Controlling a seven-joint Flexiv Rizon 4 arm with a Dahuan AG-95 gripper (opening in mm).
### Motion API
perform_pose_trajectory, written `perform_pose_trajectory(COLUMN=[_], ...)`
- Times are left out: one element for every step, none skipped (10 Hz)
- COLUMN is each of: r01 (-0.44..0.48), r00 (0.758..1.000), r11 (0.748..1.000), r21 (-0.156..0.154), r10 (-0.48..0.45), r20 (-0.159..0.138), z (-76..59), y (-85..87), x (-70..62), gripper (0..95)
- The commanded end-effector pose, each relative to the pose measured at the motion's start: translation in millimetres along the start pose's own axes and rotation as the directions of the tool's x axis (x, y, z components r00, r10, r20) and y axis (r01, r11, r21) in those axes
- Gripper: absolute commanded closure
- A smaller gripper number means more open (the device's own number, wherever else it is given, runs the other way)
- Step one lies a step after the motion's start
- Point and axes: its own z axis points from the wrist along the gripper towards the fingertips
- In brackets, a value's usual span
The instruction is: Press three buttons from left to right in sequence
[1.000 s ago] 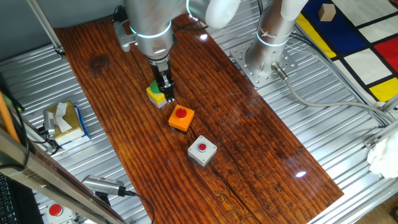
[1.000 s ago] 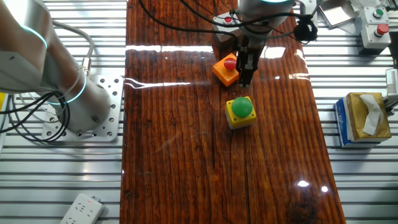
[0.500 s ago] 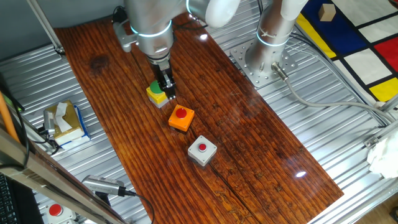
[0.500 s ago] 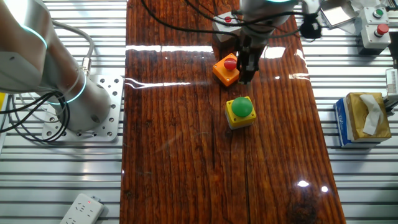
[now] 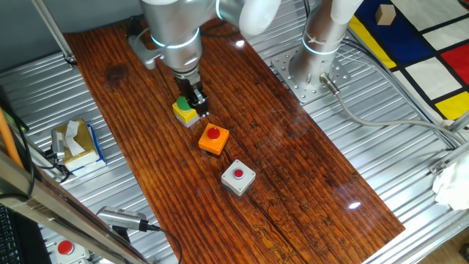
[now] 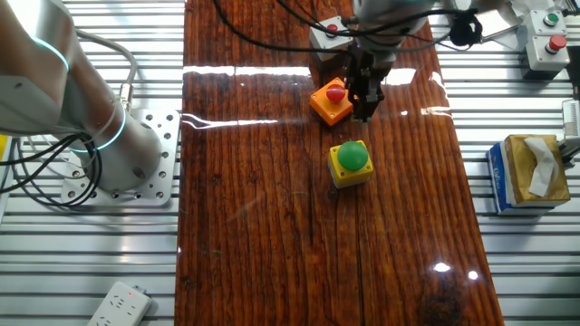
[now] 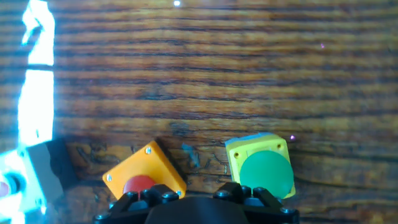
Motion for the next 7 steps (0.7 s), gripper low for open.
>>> perform_pose_trajectory(r01=[0.02, 0.022, 0.028, 0.038, 0.037, 0.044, 0.052], r00=[1.0, 1.0, 0.999, 0.999, 0.999, 0.999, 0.998], r11=[1.0, 1.0, 1.0, 0.999, 0.999, 0.999, 0.999], r21=[0.006, 0.006, 0.007, 0.008, 0.008, 0.014, 0.015], r10=[-0.02, -0.022, -0.029, -0.038, -0.037, -0.044, -0.053], r20=[0.011, 0.015, 0.026, 0.03, 0.028, 0.023, 0.024], z=[1.3, 1.3, 1.3, 1.3, 1.3, 1.3, 1.6], y=[0.0, 0.0, 0.0, 0.0, 0.0, 0.0, 0.2], x=[-1.6, -1.6, -1.6, -1.6, -1.6, -1.6, -2.0], gripper=[38.0, 38.0, 38.0, 38.0, 38.0, 38.0, 38.0])
